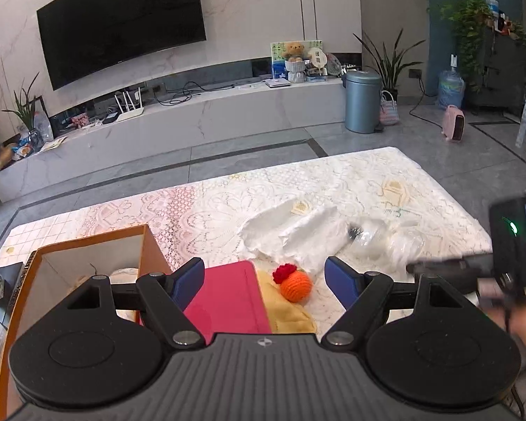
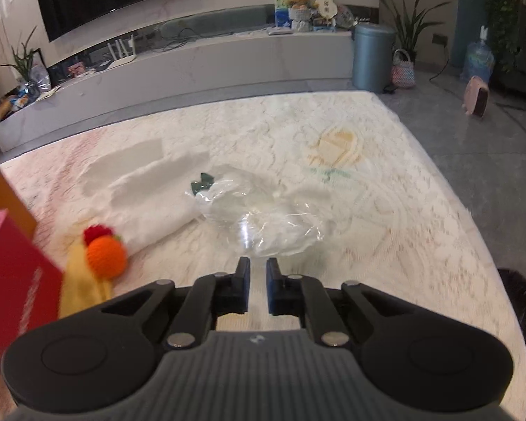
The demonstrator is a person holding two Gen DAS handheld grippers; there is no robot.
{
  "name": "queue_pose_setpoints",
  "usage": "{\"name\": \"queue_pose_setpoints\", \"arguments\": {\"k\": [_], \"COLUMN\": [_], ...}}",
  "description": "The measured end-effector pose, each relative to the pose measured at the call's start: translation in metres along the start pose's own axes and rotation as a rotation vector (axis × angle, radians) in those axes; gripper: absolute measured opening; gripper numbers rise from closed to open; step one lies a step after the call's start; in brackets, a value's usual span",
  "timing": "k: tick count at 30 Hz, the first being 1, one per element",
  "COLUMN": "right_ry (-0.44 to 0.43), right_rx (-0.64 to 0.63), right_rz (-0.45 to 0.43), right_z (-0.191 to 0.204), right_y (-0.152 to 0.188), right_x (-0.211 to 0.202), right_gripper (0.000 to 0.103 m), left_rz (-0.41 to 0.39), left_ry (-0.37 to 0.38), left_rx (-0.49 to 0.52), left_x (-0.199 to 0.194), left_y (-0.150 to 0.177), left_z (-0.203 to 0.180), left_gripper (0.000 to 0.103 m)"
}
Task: Organize soft objects
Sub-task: 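Lower the right gripper onto the clear plastic bag and close it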
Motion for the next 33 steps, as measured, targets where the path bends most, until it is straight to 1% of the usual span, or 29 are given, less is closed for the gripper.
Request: {"name": "queue_pose_setpoints", "arguments": {"k": [2,4,5,6,7,8,9,10,11,12,13,15,16,17,18,20,21,24,25,26,28,29,30,32,33], "right_ry": [-0.027,-0.036,-0.023,-0.004,0.016,0.026,0.023,0.041,0.098,0.165,0.207,0.221,0.225,0.236,0.237,0.213,0.216,0.253,0.241,0.218,0.169,0.136,0.109,0.107,0.094], "right_rx": [-0.057,-0.162,-0.192,-0.202,-0.196,-0.189,-0.186,-0.196,-0.223,-0.269,-0.329,-0.452,-0.493,-0.507,-0.501,-0.475,-0.476,-0.518,-0.514,-0.482,-0.362,-0.301,-0.254,-0.210,-0.199], "right_rz": [0.045,0.084,0.085,0.085,0.080,0.062,0.032,-0.001,-0.041,-0.093,-0.150,-0.253,-0.296,-0.330,-0.345,-0.309,-0.290,-0.303,-0.276,-0.239,-0.156,-0.133,-0.123,-0.109,-0.123], "right_z": [0.004,0.009,0.008,0.004,0.000,-0.002,-0.004,-0.005,-0.006,-0.005,-0.001,0.017,0.026,0.033,0.040,0.049,0.052,0.052,0.049,0.044,0.031,0.025,0.021,0.013,0.011], "right_y": [0.016,0.033,0.038,0.040,0.039,0.036,0.030,0.023,0.016,0.007,-0.001,-0.011,-0.016,-0.020,-0.025,-0.028,-0.028,-0.032,-0.031,-0.031,-0.029,-0.029,-0.029,-0.033,-0.036], "right_x": [-0.004,-0.004,-0.001,0.001,0.003,0.003,0.001,-0.001,-0.002,-0.002,-0.002,0.002,0.006,0.012,0.018,0.036,0.045,0.065,0.071,0.077,0.090,0.094,0.096,0.099,0.095], "right_gripper": [0.007,0.009,0.019,0.044,0.057,0.067,0.072,0.076,0.088,0.095,0.096,0.098,0.098,0.098,0.098,0.098,0.099,0.098,0.097,0.093,0.085,0.076,0.068,0.061,0.058], "left_rz": [-0.006,-0.002,0.005,0.013,0.019,0.021,0.019,0.015,0.011,0.008,0.004,-0.006,-0.005,-0.001,0.004,0.013,0.011,0.000,0.004,0.008,0.015,0.010,-0.004,-0.020,-0.023], "left_ry": [0.011,0.006,0.004,0.007,0.012,0.019,0.025,0.029,0.028,0.022,0.015,0.003,-0.002,-0.007,-0.010,-0.011,-0.019,-0.059,-0.062,-0.061,-0.059,-0.056,-0.054,-0.067,-0.074], "left_rx": [-0.003,-0.009,-0.009,-0.007,-0.002,0.004,0.012,0.022,0.034,0.048,0.063,0.092,0.105,0.115,0.122,0.137,0.144,0.149,0.148,0.143,0.129,0.125,0.128,0.140,0.148], "left_x": [0.000,0.002,0.003,0.003,0.003,0.003,0.002,0.001,0.001,0.000,0.000,0.000,0.001,0.002,0.004,0.007,0.008,0.008,0.008,0.009,0.010,0.010,0.008,0.003,0.000], "left_y": [-0.002,-0.001,0.001,0.003,0.004,0.005,0.004,0.002,-0.001,-0.005,-0.008,-0.013,-0.015,-0.016,-0.016,-0.015,-0.015,-0.014,-0.012,-0.011,-0.009,-0.009,-0.009,-0.010,-0.010], "left_z": [-0.005,-0.008,-0.010,-0.012,-0.015,-0.017,-0.019,-0.022,-0.023,-0.025,-0.026,-0.027,-0.028,-0.028,-0.027,-0.026,-0.023,-0.013,-0.009,-0.007,-0.002,0.000,0.000,0.002,0.003], "left_gripper": [0.092,0.092,0.092,0.092,0.091,0.091,0.091,0.091,0.091,0.091,0.091,0.091,0.091,0.091,0.091,0.091,0.091,0.091,0.091,0.091,0.091,0.091,0.091,0.091,0.091]}}
Point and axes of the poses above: each gripper's, at about its wrist camera, not at the fingertips, and x roughly the way its jaws point, z to its left, y to its underside, the point moved 10 cm from there along x, roughly the way its jaws point, and after that the axes turned 15 degrees about y, right-handed, at the moved point
